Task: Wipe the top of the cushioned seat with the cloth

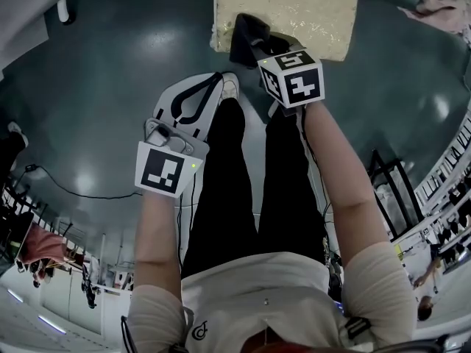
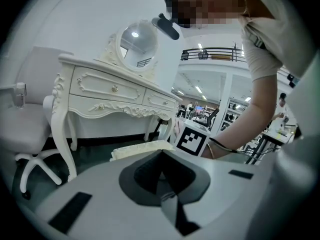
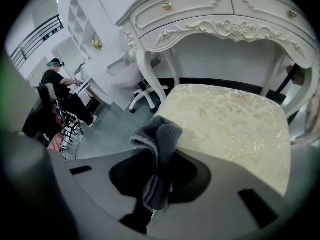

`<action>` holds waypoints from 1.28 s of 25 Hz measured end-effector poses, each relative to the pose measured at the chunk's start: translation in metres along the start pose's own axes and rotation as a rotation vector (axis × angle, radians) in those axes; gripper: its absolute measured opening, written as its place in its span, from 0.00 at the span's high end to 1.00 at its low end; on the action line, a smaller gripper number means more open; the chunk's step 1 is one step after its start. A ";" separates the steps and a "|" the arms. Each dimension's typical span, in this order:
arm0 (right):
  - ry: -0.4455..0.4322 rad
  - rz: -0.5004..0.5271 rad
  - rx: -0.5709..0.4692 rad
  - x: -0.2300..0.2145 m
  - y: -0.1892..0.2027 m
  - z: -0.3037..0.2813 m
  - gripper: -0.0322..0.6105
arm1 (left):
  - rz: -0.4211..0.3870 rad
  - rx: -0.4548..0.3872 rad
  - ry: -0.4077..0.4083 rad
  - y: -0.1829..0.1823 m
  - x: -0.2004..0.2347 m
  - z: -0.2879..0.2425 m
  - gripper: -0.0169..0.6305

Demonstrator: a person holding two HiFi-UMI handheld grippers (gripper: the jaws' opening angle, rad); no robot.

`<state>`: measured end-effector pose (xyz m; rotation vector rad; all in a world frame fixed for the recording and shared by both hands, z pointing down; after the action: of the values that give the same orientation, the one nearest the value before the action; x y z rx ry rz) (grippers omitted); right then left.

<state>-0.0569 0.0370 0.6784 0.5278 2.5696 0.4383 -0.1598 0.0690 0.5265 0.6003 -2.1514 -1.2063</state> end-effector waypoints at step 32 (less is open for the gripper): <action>0.126 -0.027 0.054 -0.173 0.074 0.106 0.83 | -0.088 0.055 0.060 -0.015 -0.134 -0.136 0.95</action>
<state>0.1585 0.0478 0.6861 0.4979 2.7129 0.4052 0.0319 0.0650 0.5327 0.7529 -2.1333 -1.1628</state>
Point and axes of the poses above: the fingertips, and each gripper's own axes: z backward along the fingers, x to its left, y out of its underside, the point moved 2 cm from there along z, backward along the fingers, and after that the axes turned 5 degrees about -y, right-handed, at the moved point
